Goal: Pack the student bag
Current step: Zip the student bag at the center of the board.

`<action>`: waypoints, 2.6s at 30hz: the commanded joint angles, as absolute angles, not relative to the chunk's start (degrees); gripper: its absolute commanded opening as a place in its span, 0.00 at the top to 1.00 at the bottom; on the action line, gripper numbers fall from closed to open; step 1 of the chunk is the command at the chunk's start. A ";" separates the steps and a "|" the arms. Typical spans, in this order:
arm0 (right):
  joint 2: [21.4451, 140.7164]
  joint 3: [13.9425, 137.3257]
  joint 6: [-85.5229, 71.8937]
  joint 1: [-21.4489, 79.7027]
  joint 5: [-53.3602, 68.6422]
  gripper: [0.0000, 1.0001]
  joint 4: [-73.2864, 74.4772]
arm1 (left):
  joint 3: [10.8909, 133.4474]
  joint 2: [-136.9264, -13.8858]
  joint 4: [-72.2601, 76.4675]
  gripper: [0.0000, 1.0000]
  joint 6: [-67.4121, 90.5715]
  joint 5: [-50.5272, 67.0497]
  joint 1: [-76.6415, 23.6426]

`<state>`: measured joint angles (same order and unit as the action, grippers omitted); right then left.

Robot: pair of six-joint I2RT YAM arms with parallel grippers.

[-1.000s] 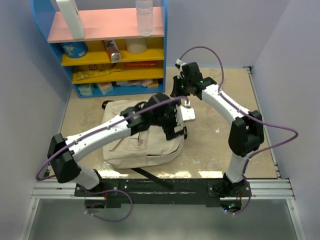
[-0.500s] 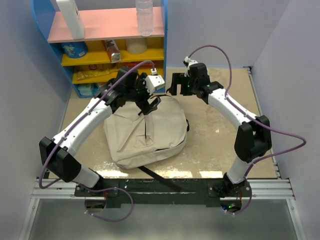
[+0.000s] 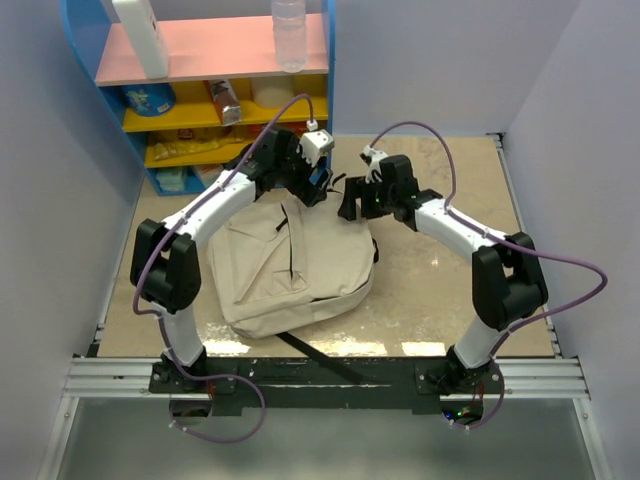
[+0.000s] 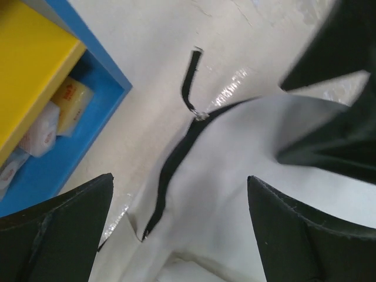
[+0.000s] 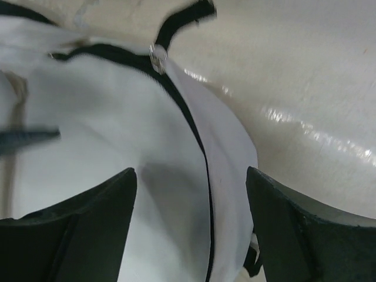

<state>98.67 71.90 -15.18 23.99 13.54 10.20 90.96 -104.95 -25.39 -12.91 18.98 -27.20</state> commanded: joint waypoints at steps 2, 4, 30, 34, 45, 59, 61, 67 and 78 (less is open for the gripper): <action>92.38 63.12 -17.57 24.08 16.87 0.25 2.64 | 96.85 -107.66 -16.79 0.00 -6.34 20.30 -25.84; 91.33 61.01 -18.01 24.08 16.96 0.27 0.98 | 98.08 -109.16 -15.48 0.00 -5.45 20.74 -25.93; 87.37 56.69 -19.60 24.17 20.83 0.71 -4.04 | 96.33 -117.07 -2.29 0.29 2.28 32.43 -26.19; 86.75 55.99 -19.86 24.17 20.83 0.73 -4.13 | 96.76 -117.68 -3.07 0.50 2.55 33.57 -26.37; 85.26 56.69 -19.86 24.08 21.27 0.75 -3.17 | 95.45 -116.89 -6.50 0.39 -2.81 27.52 -28.83; 79.37 53.18 -20.21 24.26 20.13 0.82 -1.85 | 94.84 -115.05 -8.70 1.00 -6.24 23.82 -30.06; 78.67 51.60 -20.56 24.34 19.69 0.83 -1.67 | 94.48 -114.44 -8.79 1.00 -6.07 23.99 -30.06; 76.20 47.82 -21.44 24.52 18.37 0.88 -1.58 | 92.90 -112.24 -8.09 1.00 -6.85 22.94 -30.06; 68.12 41.93 -23.55 24.70 13.00 1.00 3.24 | 85.52 -106.70 -8.62 1.00 -11.69 18.19 -29.00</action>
